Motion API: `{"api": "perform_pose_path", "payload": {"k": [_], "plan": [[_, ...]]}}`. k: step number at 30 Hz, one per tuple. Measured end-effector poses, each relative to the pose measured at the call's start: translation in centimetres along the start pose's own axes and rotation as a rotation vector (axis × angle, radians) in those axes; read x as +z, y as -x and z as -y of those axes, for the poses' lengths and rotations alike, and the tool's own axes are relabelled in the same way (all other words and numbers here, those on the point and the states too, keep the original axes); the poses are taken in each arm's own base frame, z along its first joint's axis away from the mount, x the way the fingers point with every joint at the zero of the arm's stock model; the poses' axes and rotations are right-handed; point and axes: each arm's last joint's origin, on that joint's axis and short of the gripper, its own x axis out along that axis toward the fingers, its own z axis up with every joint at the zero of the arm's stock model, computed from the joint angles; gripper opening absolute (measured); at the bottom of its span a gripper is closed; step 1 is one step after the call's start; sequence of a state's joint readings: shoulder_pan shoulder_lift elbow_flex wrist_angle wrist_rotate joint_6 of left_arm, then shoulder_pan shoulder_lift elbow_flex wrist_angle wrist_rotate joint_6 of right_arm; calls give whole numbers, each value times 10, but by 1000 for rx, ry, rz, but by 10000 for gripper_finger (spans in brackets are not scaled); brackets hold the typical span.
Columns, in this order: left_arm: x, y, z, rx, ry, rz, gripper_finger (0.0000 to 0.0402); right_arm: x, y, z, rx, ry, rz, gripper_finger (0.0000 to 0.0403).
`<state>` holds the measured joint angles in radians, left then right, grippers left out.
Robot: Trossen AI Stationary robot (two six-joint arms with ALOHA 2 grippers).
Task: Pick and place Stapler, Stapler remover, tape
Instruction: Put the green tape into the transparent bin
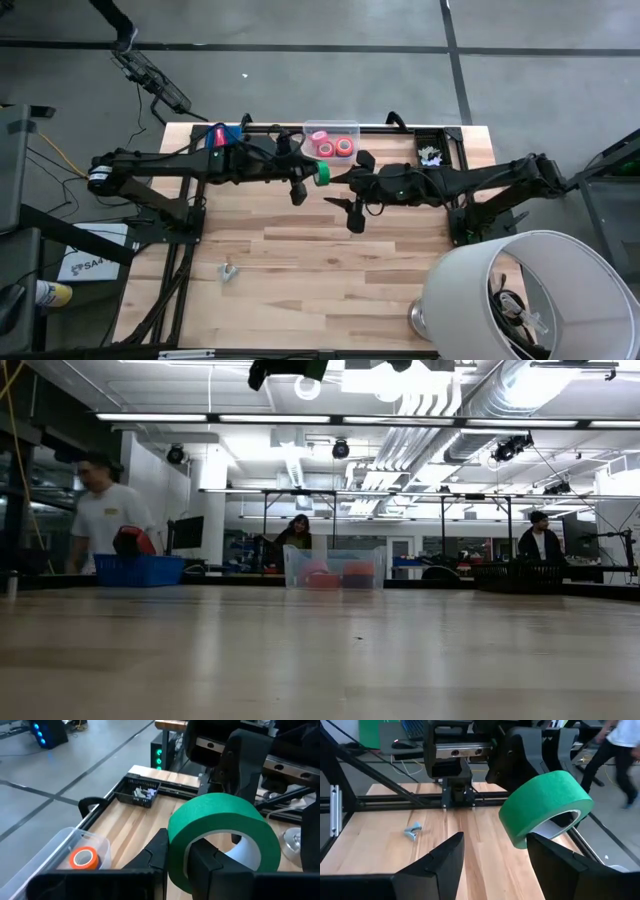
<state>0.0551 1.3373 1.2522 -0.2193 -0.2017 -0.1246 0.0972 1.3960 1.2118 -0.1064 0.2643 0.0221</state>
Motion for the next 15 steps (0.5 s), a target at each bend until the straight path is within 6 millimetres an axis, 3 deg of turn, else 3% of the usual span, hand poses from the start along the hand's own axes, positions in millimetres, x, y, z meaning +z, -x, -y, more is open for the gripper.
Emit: {"api": "perform_pose_path", "payload": {"k": [10, 15], "plan": [[3, -1, 3, -51, 18, 32, 34, 5, 0, 7, -54, -8, 35, 209], [4, 0, 3, -51, 18, 37, 34, 6, 1, 6, 7, -13, 51, 209]]}}
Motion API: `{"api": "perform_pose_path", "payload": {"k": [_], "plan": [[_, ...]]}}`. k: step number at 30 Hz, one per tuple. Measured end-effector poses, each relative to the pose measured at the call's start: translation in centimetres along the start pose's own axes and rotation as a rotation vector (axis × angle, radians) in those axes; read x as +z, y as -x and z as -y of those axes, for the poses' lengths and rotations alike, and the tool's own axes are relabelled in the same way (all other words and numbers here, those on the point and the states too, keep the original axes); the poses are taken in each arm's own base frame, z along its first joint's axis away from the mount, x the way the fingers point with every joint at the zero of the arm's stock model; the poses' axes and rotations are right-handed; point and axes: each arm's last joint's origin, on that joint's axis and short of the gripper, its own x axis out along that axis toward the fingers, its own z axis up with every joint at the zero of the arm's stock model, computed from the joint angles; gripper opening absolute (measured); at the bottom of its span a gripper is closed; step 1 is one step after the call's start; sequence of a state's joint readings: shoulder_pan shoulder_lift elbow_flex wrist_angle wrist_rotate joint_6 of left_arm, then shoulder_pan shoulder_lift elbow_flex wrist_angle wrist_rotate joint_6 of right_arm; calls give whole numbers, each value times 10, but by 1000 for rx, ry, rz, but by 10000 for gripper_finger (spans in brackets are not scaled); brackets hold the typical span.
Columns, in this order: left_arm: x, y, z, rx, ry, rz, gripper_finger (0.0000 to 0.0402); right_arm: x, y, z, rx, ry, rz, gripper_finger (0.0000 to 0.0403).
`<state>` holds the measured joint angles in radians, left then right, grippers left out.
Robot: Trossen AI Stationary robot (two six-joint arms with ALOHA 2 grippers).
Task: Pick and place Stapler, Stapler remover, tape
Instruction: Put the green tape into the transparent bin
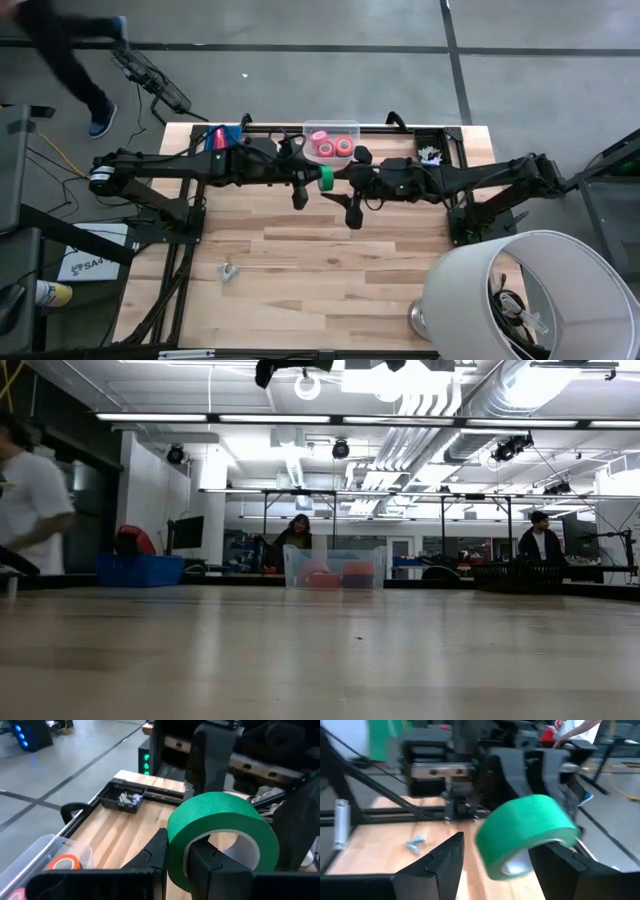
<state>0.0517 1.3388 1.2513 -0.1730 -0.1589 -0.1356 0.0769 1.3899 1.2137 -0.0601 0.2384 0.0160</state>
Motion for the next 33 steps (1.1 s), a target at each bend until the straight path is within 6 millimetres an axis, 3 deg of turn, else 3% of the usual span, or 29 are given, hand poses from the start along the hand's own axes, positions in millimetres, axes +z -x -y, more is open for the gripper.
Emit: {"api": "perform_pose_path", "payload": {"k": [11, 16, 23, 27, 30, 33], "plan": [[10, 0, 2, -34, -12, 99, 34, 6, 0, -4, 119, 5, 68, 190], [10, 0, 2, -35, -11, 99, 34, 7, 0, -4, 115, 7, 70, 143], [10, 0, 2, -42, -12, 98, 34, 7, 0, -3, 88, 19, 70, 45], [9, 0, 2, -54, -13, 97, 34, 7, 0, -3, 86, 36, 70, 39], [9, -1, 2, -45, -14, 90, 61, 6, 0, -2, 61, 31, 62, 39], [7, 0, 0, -2, -25, 73, 112, 4, -1, 2, 30, 12, 42, 38]]}}
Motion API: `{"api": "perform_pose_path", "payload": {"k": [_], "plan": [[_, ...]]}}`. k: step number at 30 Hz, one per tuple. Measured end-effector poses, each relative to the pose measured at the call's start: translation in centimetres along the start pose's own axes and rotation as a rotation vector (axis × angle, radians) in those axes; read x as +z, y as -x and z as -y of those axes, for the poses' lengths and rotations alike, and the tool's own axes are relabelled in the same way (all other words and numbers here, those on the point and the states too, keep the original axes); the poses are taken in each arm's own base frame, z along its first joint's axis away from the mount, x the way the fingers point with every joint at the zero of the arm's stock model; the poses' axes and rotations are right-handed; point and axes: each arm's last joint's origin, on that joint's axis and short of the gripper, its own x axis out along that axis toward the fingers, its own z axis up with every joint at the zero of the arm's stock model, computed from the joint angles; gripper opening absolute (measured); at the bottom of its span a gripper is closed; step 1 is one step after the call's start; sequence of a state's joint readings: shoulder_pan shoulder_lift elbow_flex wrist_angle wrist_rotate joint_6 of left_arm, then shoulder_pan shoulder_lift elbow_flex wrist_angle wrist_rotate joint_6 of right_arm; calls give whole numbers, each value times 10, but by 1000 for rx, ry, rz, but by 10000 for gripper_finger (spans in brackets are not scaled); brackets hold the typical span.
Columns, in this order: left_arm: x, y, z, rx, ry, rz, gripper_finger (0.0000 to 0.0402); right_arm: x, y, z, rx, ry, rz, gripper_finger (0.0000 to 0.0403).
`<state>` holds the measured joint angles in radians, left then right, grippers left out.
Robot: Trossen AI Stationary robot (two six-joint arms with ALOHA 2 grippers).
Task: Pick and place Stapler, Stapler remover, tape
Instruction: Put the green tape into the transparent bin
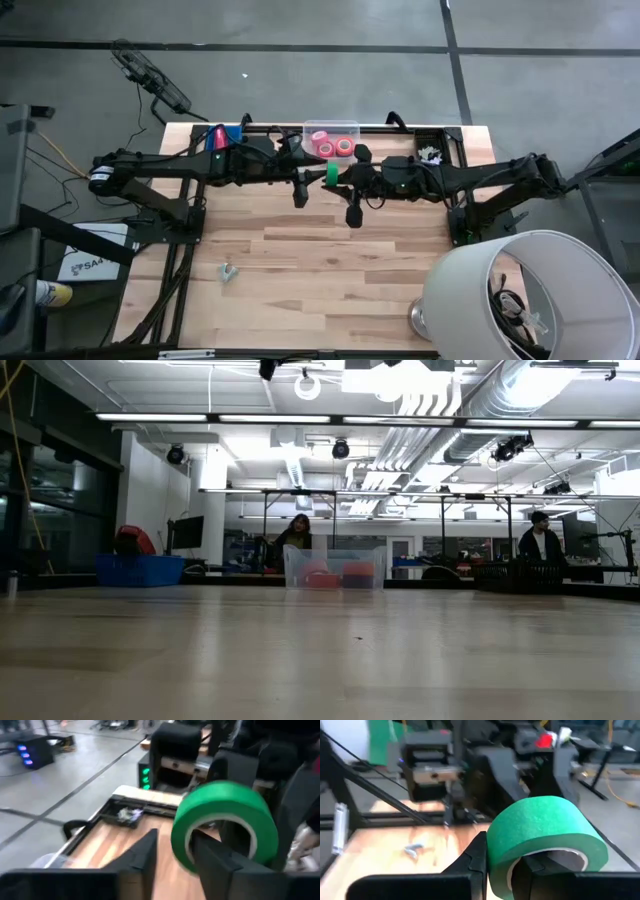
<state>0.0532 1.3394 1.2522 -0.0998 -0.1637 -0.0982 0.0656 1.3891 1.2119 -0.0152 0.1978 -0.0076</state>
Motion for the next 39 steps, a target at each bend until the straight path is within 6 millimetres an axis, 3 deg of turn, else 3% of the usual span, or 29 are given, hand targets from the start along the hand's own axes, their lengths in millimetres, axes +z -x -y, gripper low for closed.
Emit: {"api": "perform_pose_path", "payload": {"k": [6, 11, 16, 22, 32, 39], "plan": [[2, 17, -5, 100, -33, -38, 209, -6, -2, 12, -57, -44, -58, 38], [6, 42, -12, 214, -47, -72, 249, -9, -5, 31, -125, -100, -79, 38], [7, 67, -19, 309, -60, -110, 254, -21, -19, 57, -218, -176, -114, 38], [7, 83, -23, 367, -53, -141, 254, -52, -50, 88, -376, -347, -167, 38], [0, 89, -25, 394, -45, -210, 255, -103, -96, 145, -497, -660, -83, 38], [-6, 91, -26, 416, -23, -261, 255, -122, -122, 169, -567, -874, -25, 38]]}}
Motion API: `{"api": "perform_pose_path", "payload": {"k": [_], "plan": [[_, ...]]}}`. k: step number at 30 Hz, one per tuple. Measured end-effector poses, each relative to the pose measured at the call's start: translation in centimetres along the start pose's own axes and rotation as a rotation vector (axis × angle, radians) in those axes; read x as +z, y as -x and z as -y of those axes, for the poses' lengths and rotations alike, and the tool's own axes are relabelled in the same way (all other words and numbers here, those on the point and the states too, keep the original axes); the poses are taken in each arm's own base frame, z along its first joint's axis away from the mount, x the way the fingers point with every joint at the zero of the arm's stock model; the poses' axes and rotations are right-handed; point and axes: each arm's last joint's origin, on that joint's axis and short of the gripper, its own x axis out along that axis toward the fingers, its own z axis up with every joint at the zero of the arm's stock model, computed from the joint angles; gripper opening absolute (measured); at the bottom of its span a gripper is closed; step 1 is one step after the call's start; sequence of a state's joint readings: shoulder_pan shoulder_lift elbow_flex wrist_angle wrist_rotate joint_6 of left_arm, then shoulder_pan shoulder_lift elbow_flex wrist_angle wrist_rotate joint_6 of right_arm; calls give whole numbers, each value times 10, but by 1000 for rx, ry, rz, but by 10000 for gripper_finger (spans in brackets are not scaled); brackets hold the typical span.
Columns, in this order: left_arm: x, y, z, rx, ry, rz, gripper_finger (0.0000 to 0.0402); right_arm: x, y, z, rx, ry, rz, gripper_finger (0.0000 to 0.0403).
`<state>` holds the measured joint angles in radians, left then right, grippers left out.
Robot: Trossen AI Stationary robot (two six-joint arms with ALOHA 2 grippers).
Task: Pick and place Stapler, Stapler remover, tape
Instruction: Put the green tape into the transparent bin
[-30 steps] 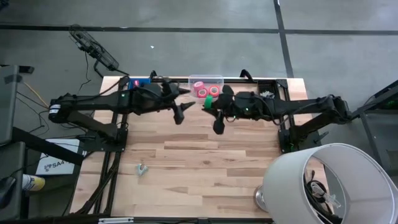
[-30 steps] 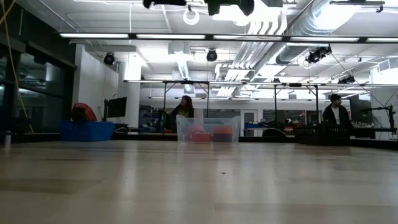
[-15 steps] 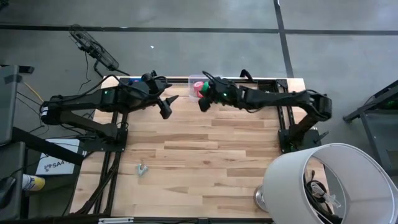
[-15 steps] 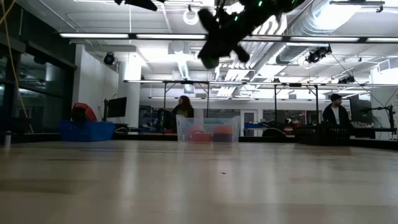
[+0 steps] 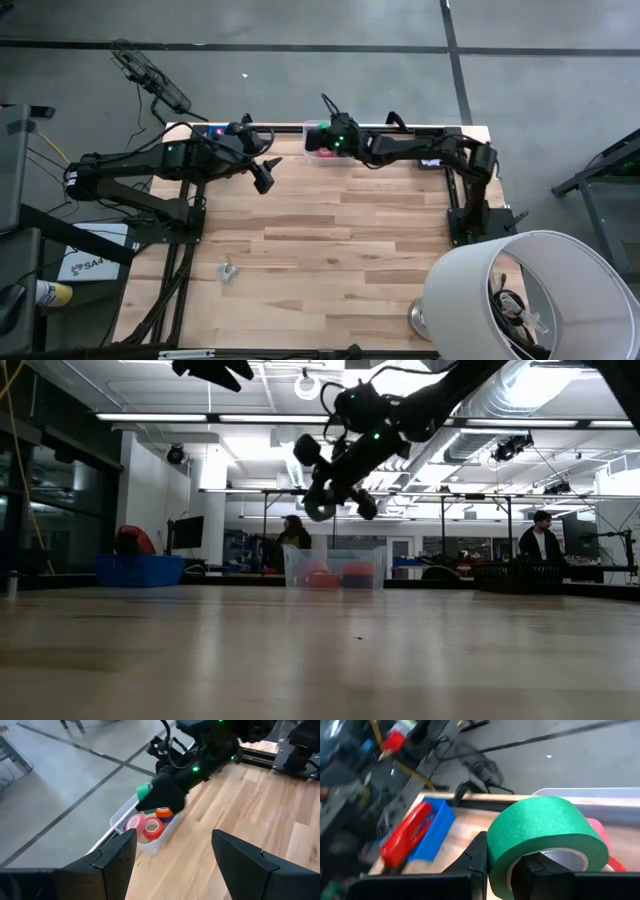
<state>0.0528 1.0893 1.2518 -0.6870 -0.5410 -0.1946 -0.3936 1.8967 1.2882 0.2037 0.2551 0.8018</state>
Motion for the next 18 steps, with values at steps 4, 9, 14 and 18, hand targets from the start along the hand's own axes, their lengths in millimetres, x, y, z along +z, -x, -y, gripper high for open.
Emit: {"api": "perform_pose_path", "payload": {"k": [4, 9, 14, 18], "plan": [[-2, 0, 0, 5, 25, -14, 255, -4, -15, 3, -62, -149, 53, 38], [-3, 0, -1, 10, 58, -23, 255, -13, -22, 15, -155, -351, 61, 38], [-3, 0, -1, 12, 91, -30, 255, -22, -29, 25, -210, -462, 53, 43], [-5, 0, -1, 10, 85, -42, 255, -24, -31, 27, -215, -484, 54, 42]]}}
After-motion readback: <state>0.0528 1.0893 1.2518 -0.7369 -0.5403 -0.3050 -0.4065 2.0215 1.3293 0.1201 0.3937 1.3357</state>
